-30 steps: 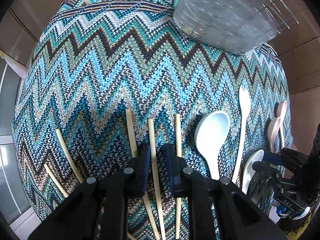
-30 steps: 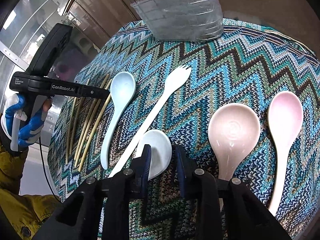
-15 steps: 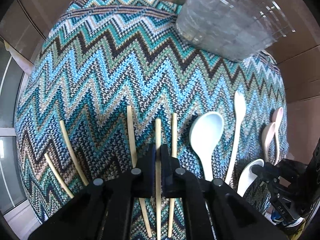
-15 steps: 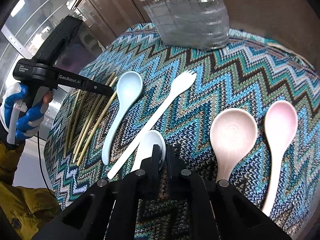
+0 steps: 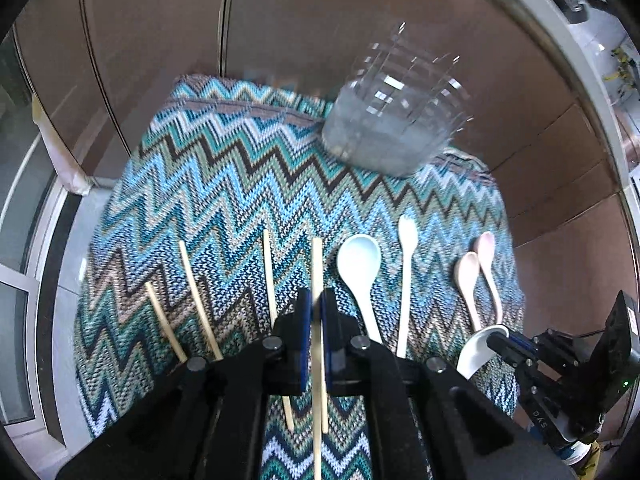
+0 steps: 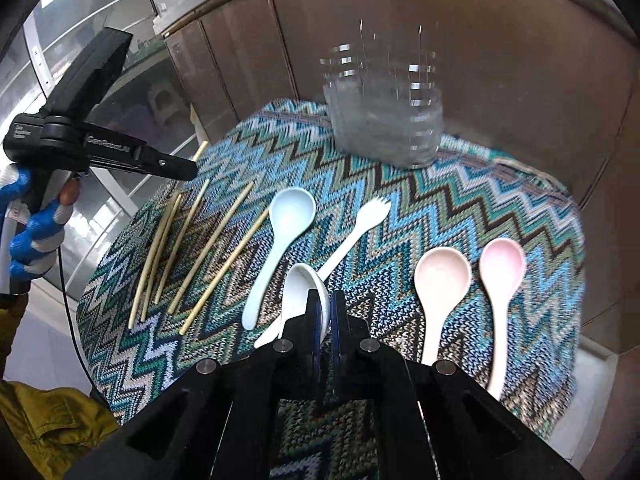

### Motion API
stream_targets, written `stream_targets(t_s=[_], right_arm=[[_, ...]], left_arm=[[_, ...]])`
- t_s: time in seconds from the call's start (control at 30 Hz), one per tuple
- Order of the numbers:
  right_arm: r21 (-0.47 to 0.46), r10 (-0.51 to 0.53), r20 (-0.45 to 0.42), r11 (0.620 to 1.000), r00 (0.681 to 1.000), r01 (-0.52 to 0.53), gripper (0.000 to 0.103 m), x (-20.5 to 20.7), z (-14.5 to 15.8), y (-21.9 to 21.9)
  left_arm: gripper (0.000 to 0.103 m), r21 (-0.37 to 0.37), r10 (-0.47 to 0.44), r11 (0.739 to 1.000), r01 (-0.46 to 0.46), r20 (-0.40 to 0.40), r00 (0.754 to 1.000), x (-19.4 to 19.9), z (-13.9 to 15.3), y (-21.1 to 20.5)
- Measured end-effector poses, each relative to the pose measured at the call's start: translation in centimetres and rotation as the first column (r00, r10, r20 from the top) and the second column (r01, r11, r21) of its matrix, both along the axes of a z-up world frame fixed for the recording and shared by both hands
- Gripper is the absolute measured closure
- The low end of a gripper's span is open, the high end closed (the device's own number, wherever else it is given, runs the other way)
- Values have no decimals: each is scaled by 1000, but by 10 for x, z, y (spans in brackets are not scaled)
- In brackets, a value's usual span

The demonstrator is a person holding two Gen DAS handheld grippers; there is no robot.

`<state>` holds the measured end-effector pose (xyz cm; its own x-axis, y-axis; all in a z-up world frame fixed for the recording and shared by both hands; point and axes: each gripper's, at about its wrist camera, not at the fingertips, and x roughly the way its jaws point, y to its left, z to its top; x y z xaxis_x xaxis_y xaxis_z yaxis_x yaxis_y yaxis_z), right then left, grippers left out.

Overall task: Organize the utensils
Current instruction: 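Lift the chopstick with the left tool while the right tool carries the spoon to the holder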

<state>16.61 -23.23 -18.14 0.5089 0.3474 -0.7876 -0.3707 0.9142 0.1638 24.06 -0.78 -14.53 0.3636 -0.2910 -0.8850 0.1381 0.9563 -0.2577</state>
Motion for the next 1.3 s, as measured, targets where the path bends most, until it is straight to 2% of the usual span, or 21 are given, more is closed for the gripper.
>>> stream_targets(t_s=[0.23, 0.43, 0.6, 0.7, 0.73, 0.8, 0.9, 1.0, 1.17, 1.3], right_arm=[[-14, -43, 97, 999, 994, 45, 99, -30, 33, 3], [-14, -87, 230, 996, 969, 93, 99, -37, 90, 4], [-17, -144, 392, 986, 908, 164, 99, -23, 161, 5], [-7, -192, 495, 974, 847, 224, 99, -6, 201, 7], [0, -203, 514, 972, 834, 237, 99, -3, 207, 8], [13, -240, 574, 959, 783, 284, 99, 11, 220, 10], [41, -275, 611, 947, 742, 318, 99, 34, 219, 7], [53, -309, 638, 931, 705, 360, 99, 65, 207, 4], [70, -346, 639, 915, 687, 397, 99, 108, 173, -2], [61, -354, 641, 908, 681, 414, 99, 128, 143, 0]], left_arm=[[99, -47, 3, 999, 2, 103, 995, -30, 37, 3], [99, -125, 42, 992, -14, 224, 974, -36, 91, 6], [99, -168, 89, 985, -30, 360, 929, -29, 152, 4], [99, -214, 133, 976, -42, 434, 891, -19, 182, 2], [99, -235, 150, 971, -44, 457, 876, -14, 189, 1], [99, -264, 190, 963, -59, 501, 844, 0, 198, -2], [99, -302, 247, 949, -87, 545, 801, 23, 204, -4], [99, -313, 282, 944, -108, 591, 756, 46, 202, -8], [99, -319, 325, 937, -143, 645, 691, 86, 186, -21], [99, -322, 347, 932, -165, 661, 665, 112, 163, -33]])
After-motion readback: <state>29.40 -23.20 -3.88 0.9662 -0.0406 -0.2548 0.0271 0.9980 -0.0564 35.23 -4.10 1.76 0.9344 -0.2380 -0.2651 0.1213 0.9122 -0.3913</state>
